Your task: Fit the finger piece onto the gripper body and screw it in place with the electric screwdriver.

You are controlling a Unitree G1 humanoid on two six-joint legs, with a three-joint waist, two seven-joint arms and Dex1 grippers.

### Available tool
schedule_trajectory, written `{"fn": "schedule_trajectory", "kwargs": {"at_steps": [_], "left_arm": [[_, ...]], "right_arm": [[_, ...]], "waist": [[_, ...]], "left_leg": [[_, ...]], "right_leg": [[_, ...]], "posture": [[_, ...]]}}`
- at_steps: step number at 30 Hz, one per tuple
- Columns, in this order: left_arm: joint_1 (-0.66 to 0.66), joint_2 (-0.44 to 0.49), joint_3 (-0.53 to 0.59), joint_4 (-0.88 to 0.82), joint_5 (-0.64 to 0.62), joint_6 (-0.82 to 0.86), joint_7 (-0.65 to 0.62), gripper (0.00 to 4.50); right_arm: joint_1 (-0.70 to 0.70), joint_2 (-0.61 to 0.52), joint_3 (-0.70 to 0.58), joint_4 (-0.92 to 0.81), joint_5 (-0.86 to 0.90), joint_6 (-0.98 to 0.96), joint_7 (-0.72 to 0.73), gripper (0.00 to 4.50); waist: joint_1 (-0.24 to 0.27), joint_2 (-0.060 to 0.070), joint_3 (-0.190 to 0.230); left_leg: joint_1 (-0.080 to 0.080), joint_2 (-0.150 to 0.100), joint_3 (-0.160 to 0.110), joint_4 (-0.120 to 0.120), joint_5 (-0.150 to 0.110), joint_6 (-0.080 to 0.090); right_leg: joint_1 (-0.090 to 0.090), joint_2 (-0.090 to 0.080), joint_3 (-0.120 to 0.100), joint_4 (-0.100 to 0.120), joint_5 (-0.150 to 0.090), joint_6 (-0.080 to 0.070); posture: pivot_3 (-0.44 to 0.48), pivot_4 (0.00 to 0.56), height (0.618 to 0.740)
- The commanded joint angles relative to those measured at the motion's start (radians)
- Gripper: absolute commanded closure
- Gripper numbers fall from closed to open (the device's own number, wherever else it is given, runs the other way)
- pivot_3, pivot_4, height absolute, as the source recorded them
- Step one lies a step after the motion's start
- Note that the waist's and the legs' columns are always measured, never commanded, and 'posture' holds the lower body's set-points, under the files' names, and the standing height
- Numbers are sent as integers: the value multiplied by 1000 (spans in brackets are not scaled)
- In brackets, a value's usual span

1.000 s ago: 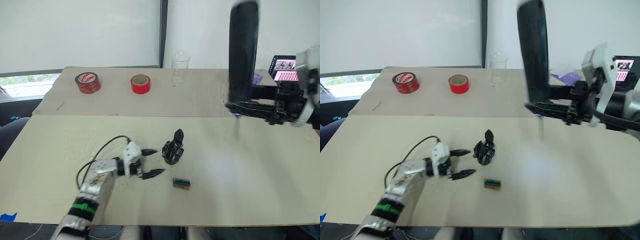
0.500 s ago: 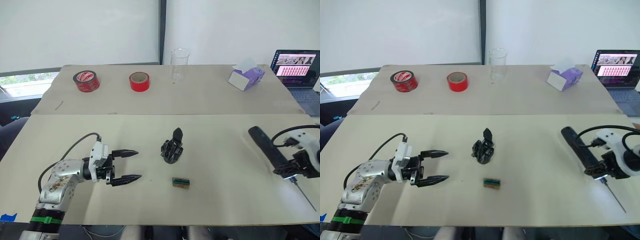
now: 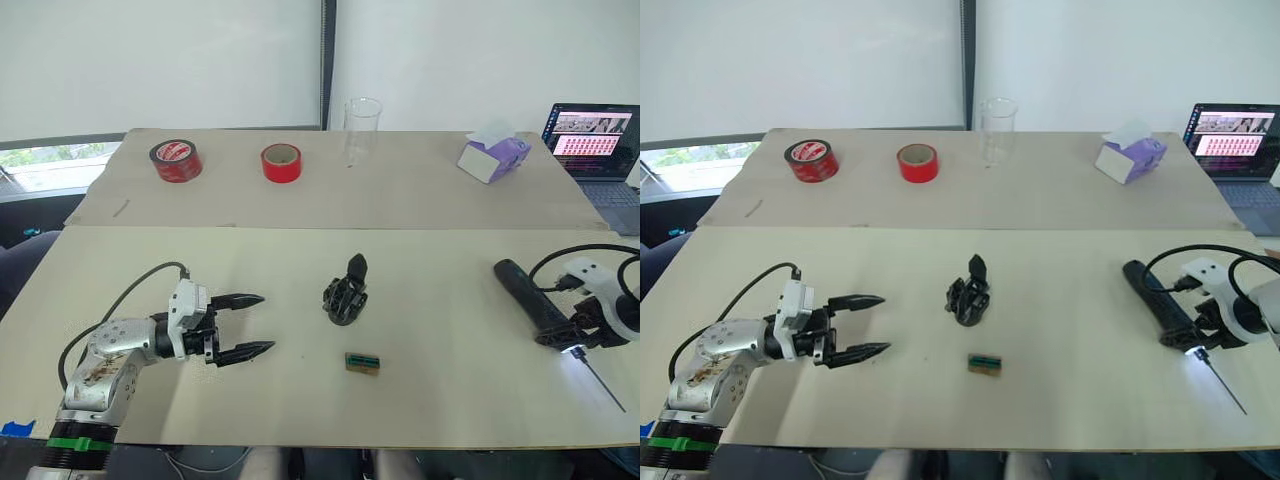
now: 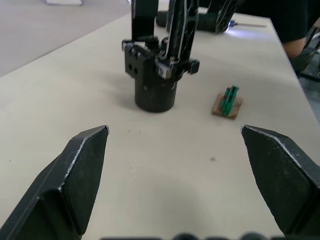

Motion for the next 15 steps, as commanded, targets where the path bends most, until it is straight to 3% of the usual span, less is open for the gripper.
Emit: {"fn": "schedule_trajectory", "kwargs": {"at_steps": [1, 4, 7, 12, 15], "left_arm": [[-1, 29, 40, 20, 48, -34, 39, 0], [-15, 42, 58, 55, 81, -54, 76, 0], [-27, 60, 71, 94, 130, -98, 105, 0], [-43, 60, 82, 137, 161, -140, 131, 0], [-55, 53, 78, 139, 161, -140, 141, 0]], "right_arm": [[35, -77, -161, -73, 57, -75, 55, 31], [159, -31, -438, -215, 201, -238, 113, 31], [320, 143, -691, -423, 326, -486, 169, 31], [487, 373, -712, -659, 359, -672, 129, 31], [517, 466, -670, -682, 332, -773, 109, 31]], "waist": [[3, 1, 0], [6, 1, 0], [5, -4, 0], [11, -5, 0], [10, -4, 0]], "left_leg": [[0, 0, 0, -1, 0, -1], [0, 1, 0, -3, 2, -3], [3, 3, -1, -3, 2, -4], [4, 4, -1, -2, 2, -4], [3, 4, -1, -2, 2, -3]], "right_leg": [[0, 0, 0, 0, 0, 0], [0, 1, -1, 0, 1, -2], [2, 5, -3, 0, 0, -1], [4, 5, -2, 0, 0, -1], [4, 4, -2, 1, 0, -1]], "posture": [[0, 150, 740], [0, 150, 740], [0, 150, 740], [0, 150, 740], [0, 150, 740]]}}
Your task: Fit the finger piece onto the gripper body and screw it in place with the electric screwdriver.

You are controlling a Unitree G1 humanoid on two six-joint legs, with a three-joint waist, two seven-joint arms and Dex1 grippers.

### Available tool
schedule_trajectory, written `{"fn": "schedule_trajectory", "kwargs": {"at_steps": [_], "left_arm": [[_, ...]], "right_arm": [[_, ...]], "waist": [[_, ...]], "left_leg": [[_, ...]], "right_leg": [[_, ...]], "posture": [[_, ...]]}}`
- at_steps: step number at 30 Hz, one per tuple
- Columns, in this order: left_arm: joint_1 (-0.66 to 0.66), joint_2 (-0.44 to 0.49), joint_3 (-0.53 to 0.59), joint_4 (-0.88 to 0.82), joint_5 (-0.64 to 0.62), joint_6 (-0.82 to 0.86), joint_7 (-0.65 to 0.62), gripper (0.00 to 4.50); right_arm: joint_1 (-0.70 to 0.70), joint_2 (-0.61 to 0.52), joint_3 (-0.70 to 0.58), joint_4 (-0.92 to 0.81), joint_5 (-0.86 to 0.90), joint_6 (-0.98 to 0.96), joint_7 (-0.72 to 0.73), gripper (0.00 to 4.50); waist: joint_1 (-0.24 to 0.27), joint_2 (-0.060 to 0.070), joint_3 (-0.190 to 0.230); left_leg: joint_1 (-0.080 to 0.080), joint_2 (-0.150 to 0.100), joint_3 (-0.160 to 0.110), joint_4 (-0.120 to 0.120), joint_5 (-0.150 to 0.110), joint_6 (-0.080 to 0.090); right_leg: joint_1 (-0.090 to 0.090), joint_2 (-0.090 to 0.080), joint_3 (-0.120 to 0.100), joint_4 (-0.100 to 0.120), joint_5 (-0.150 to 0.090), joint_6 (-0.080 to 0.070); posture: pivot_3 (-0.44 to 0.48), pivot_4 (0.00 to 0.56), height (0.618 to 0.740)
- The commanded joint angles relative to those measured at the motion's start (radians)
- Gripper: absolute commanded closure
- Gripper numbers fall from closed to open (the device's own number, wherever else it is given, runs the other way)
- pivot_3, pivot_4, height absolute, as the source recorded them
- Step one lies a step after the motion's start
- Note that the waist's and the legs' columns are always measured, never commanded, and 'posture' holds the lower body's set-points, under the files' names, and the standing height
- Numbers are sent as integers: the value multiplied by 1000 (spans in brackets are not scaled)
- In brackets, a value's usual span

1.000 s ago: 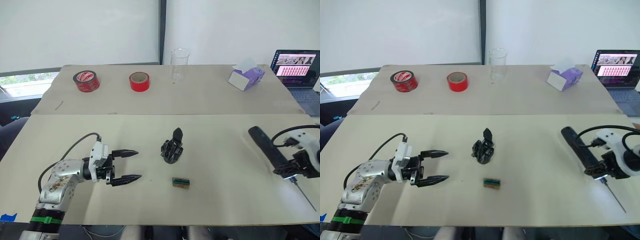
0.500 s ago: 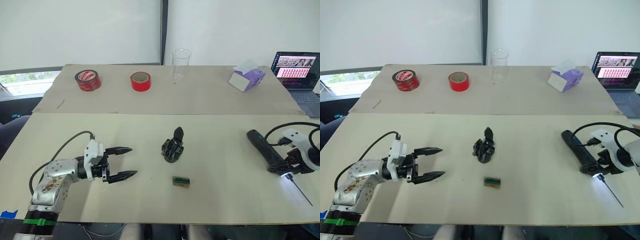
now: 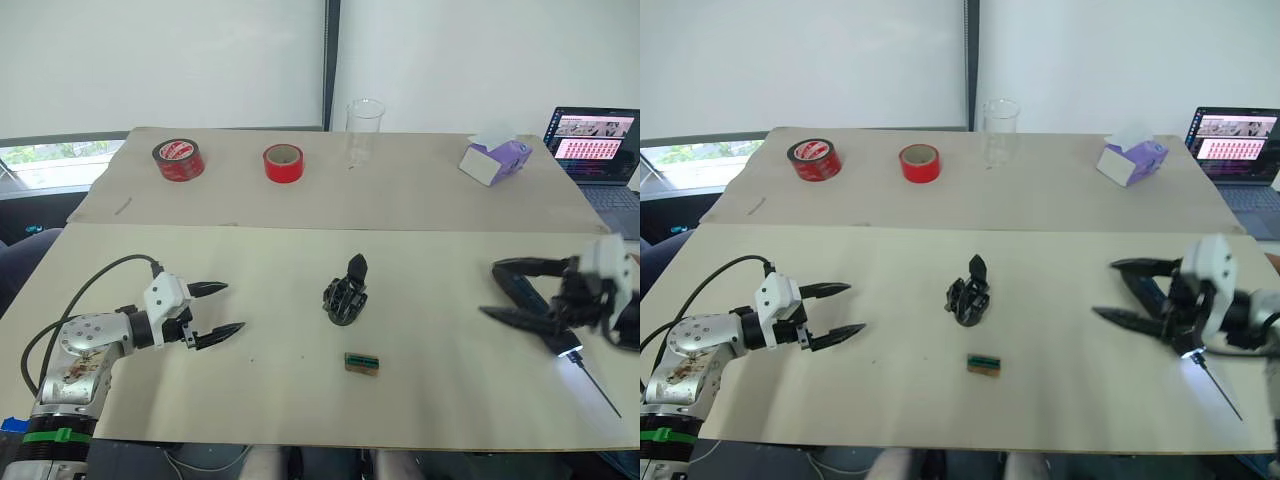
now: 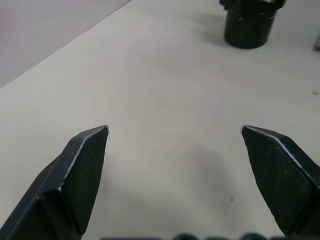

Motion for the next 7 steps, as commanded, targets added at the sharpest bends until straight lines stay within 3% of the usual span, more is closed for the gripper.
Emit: {"fn": "schedule_trajectory", "kwargs": {"at_steps": [1, 7], "left_arm": [[-25, 1, 13, -14, 0, -15, 15, 0], [-41, 3, -3, -5, 11, -19, 10, 0]], "right_arm": [[9, 43, 11, -33, -7, -119, -18, 31], [11, 85, 49, 28, -19, -183, -28, 31]], "waist": [[-2, 0, 0], [-5, 0, 0]], "left_leg": [[0, 0, 0, 0, 0, 0], [0, -1, 0, 0, 3, -4]], "right_leg": [[0, 0, 0, 0, 0, 0], [0, 1, 0, 0, 2, -4]], "posture": [[0, 150, 740], [0, 150, 740]]}}
